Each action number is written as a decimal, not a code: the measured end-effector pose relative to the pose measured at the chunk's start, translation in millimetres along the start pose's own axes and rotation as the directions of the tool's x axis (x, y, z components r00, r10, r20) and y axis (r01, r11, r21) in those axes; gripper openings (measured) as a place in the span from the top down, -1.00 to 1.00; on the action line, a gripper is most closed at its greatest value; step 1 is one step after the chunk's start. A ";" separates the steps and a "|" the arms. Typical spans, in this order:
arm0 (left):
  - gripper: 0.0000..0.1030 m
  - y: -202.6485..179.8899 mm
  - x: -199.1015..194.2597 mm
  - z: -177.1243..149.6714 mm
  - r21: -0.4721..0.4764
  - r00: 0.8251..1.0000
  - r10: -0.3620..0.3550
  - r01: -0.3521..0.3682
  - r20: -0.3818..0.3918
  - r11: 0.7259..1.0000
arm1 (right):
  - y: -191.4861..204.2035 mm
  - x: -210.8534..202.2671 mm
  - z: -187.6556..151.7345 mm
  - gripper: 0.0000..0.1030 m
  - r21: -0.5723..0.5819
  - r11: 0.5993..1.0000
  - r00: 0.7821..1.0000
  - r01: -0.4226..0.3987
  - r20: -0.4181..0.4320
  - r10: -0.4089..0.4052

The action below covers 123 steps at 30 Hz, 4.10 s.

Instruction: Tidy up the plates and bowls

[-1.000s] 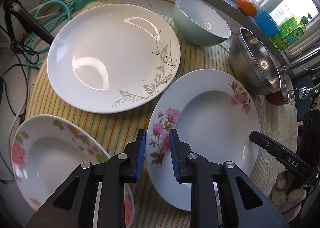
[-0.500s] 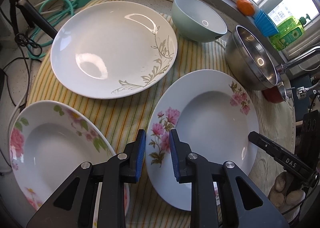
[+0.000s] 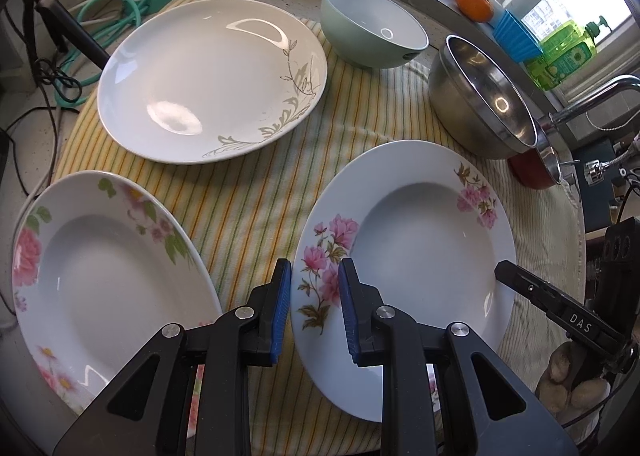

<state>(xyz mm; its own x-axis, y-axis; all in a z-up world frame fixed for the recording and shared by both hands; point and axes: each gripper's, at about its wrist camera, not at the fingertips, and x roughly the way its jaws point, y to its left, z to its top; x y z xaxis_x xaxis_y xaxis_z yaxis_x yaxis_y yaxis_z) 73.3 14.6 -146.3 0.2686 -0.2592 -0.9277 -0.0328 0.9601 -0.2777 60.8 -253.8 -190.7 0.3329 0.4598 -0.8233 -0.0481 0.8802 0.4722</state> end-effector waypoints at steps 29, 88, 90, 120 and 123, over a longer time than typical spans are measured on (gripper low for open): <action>0.58 -23.1 -1.3 -27.7 0.033 1.000 -0.015 0.015 -0.022 0.999 | -14.4 -18.2 -26.7 0.61 0.023 0.999 1.000 0.025 0.009 -0.025; 0.58 -37.9 8.0 -46.2 0.093 0.999 -0.004 0.007 -0.037 0.996 | -23.2 -26.5 -64.3 0.60 0.049 0.996 0.997 0.072 -0.013 -0.071; 0.58 -38.1 8.0 -45.9 0.095 0.999 -0.005 0.009 -0.037 0.995 | -23.2 -27.0 -65.6 0.59 0.045 0.996 0.997 0.074 -0.014 -0.073; 0.58 26.6 -59.8 -60.3 -0.028 0.992 -0.012 0.016 0.127 0.999 | 55.4 -61.4 -53.1 0.20 -0.142 0.979 0.964 0.147 0.240 -0.110; 0.58 46.5 -68.2 -63.8 -0.068 0.989 0.011 -0.001 0.145 0.998 | 75.3 -53.9 -48.6 0.16 -0.182 0.977 0.973 0.110 0.222 -0.068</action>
<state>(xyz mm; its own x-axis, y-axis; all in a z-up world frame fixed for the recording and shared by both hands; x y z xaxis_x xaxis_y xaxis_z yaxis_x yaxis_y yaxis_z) -7.9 70.2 -111.9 0.4048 -0.2304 -0.8849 -0.0986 0.9511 -0.2927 -6.5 -206.6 -126.1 0.5361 0.3614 -0.7629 -0.1820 0.9320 0.3136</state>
